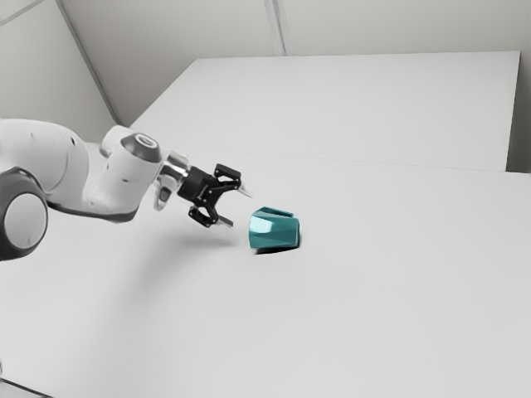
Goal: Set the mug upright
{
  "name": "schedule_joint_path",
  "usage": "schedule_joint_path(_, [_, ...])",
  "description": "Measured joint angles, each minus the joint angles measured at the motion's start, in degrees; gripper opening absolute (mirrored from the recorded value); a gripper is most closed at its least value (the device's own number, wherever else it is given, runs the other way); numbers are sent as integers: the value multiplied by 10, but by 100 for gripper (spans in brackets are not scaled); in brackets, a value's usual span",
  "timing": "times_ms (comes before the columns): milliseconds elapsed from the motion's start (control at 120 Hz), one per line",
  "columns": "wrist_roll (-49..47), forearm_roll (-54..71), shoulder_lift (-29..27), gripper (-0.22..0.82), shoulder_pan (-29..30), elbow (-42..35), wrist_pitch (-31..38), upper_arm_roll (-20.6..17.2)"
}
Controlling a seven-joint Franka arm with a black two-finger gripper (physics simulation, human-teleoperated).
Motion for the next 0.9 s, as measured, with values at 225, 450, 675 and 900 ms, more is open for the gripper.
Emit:
schedule_joint_path(225, [0,-52,22,60,-4,1,29,-27])
schedule_joint_path(450, [0,-78,35,57,-15,1,52,-40])
schedule_joint_path(675, [0,-58,32,5,-16,6,63,-41])
schedule_joint_path(900, [0,-50,30,-15,-20,18,66,-41])
